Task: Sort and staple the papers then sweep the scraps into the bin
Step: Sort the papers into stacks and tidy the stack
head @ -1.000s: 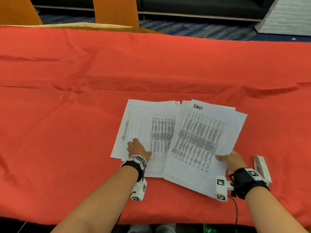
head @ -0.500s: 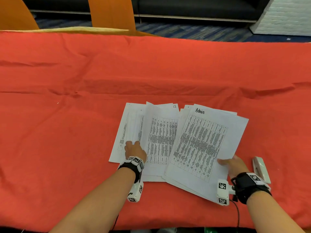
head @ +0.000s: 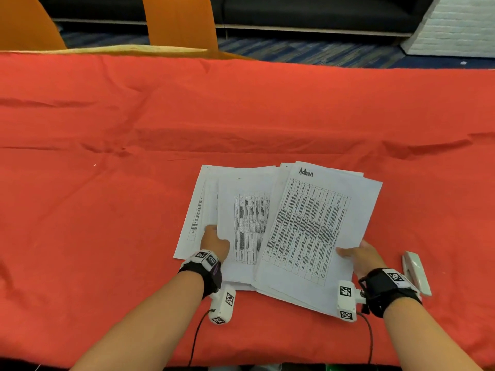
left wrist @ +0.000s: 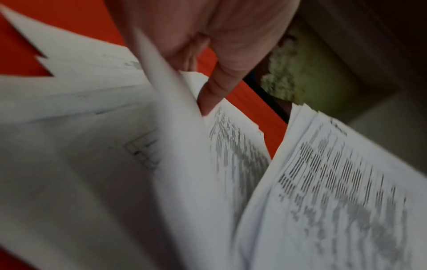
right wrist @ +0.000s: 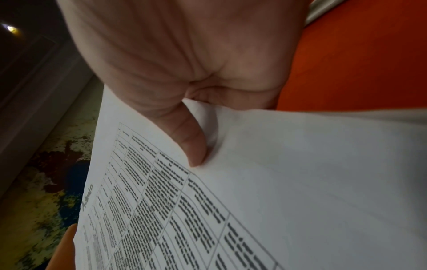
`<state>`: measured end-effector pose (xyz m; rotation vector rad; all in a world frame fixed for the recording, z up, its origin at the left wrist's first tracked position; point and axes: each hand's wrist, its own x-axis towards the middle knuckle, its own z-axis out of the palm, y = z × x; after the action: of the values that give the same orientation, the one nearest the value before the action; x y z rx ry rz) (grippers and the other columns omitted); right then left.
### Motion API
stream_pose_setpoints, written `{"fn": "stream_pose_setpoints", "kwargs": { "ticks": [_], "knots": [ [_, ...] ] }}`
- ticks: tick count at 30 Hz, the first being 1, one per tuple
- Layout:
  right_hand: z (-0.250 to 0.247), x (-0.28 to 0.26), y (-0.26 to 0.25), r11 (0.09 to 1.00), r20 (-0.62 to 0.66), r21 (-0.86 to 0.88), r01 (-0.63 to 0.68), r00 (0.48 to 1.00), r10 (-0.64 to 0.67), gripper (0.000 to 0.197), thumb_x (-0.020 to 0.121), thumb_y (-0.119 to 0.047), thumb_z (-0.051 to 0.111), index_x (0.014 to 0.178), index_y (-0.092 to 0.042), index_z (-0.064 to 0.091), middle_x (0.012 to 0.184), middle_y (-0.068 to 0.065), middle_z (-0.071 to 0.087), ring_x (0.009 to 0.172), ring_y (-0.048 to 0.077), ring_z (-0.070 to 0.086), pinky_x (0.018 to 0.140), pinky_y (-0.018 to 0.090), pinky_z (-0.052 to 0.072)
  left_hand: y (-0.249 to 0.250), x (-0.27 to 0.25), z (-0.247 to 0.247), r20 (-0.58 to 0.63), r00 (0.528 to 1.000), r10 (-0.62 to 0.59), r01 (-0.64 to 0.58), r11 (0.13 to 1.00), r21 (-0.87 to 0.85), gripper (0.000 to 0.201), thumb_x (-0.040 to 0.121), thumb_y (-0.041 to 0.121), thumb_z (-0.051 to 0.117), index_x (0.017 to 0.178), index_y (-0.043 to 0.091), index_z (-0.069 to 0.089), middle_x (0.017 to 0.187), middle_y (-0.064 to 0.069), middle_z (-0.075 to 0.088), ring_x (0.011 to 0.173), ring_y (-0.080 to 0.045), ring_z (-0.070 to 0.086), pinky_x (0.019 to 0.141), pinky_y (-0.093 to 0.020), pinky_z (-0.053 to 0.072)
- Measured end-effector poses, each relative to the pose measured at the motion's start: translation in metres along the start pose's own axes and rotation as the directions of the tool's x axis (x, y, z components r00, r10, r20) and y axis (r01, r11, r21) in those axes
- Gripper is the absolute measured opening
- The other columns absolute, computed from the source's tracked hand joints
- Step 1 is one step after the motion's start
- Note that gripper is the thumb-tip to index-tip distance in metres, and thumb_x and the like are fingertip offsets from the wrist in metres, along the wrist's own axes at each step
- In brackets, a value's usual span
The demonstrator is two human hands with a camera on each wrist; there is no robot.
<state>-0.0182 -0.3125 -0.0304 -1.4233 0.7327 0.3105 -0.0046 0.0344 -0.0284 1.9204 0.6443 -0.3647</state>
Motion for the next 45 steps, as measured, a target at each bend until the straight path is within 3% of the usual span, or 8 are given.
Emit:
{"fn": "stream_pose_setpoints", "kwargs": {
  "ticks": [4,9,12,24,27,31,37,45],
  "knots": [
    [0.012,-0.006,-0.013,0.999,0.092,0.03,0.018,0.995,-0.021,0.033,0.084,0.018,0.052,0.1,-0.009,0.062,0.11,0.018,0.065,0.094,0.03,0.063,0.099,0.049,0.044,-0.002,-0.01,-0.006,0.198,0.98,0.035,0.001,0.984,-0.176,0.042,0.081,-0.011,0.051,0.114,0.012,0.061,0.112,-0.012,0.067,0.102,-0.031,0.064,0.093,-0.047,0.052],
    [0.028,-0.011,-0.022,1.0,0.165,0.013,0.013,0.986,-0.015,0.043,0.084,0.019,0.051,0.124,0.003,0.054,0.128,0.025,0.059,0.117,0.041,0.057,0.104,0.057,0.04,0.005,-0.026,-0.002,0.237,0.968,0.081,0.009,0.934,-0.356,0.05,0.082,-0.017,0.053,0.116,0.018,0.061,0.112,-0.008,0.068,0.105,-0.028,0.064,0.093,-0.043,0.052],
    [0.037,-0.015,-0.028,1.0,0.192,-0.02,0.008,0.981,-0.004,0.036,0.089,0.012,0.051,0.122,0.001,0.055,0.126,0.021,0.061,0.105,0.035,0.063,0.091,0.048,0.052,0.012,-0.034,0.003,0.318,0.942,0.106,0.032,0.916,-0.4,0.049,0.077,-0.013,0.065,0.114,0.018,0.065,0.11,-0.006,0.07,0.104,-0.027,0.066,0.09,-0.044,0.054],
    [0.026,-0.017,-0.022,0.947,0.042,-0.279,0.158,0.987,-0.152,0.063,0.083,0.006,0.064,0.137,-0.015,0.042,0.123,0.008,0.06,0.108,0.029,0.06,0.098,0.047,0.047,0.01,-0.035,0.028,0.496,0.857,0.138,-0.03,0.975,-0.22,0.061,0.078,-0.019,0.047,0.125,0.018,0.054,0.123,-0.005,0.063,0.112,-0.022,0.059,0.098,-0.041,0.05],
    [0.02,-0.017,-0.02,0.952,0.002,-0.27,0.147,0.988,-0.152,0.041,0.087,0.007,0.057,0.126,-0.007,0.057,0.118,0.011,0.064,0.1,0.028,0.061,0.093,0.04,0.047,0.004,-0.023,0.026,0.253,0.958,0.131,-0.138,0.99,0.008,0.033,0.08,-0.008,0.05,0.099,0.017,0.06,0.121,-0.008,0.059,0.099,-0.024,0.06,0.085,-0.041,0.056],
    [0.008,-0.008,-0.012,0.981,-0.062,-0.171,0.095,0.992,-0.107,0.041,0.086,0.008,0.056,0.124,-0.009,0.059,0.121,0.016,0.065,0.109,0.035,0.062,0.101,0.054,0.045,-0.007,-0.003,0.014,-0.156,0.985,0.077,-0.007,0.915,0.403,0.041,0.084,0.02,0.065,0.121,0.012,0.049,0.13,-0.011,0.041,0.119,-0.027,0.042,0.094,-0.038,0.045],
    [0.004,-0.001,-0.001,0.982,-0.07,-0.18,0.051,0.995,-0.065,0.044,0.085,0.003,0.06,0.126,-0.012,0.06,0.121,0.013,0.067,0.107,0.035,0.064,0.1,0.055,0.046,-0.011,0.014,0.014,-0.146,0.984,-0.102,0.155,0.895,0.417,0.088,0.066,0.025,0.085,0.132,0.009,0.029,0.133,-0.017,0.038,0.125,-0.033,0.039,0.099,-0.041,0.042],
    [0.014,-0.003,-0.001,0.983,-0.075,-0.18,0.032,0.996,-0.046,0.045,0.086,0.006,0.058,0.13,-0.007,0.057,0.122,0.015,0.064,0.11,0.036,0.062,0.101,0.053,0.045,-0.008,0.013,0.009,-0.073,0.995,0.075,-0.021,0.828,0.561,0.045,0.092,0.025,0.052,0.132,0.008,0.041,0.122,-0.012,0.055,0.113,-0.029,0.053,0.092,-0.04,0.048]
  ]
}}
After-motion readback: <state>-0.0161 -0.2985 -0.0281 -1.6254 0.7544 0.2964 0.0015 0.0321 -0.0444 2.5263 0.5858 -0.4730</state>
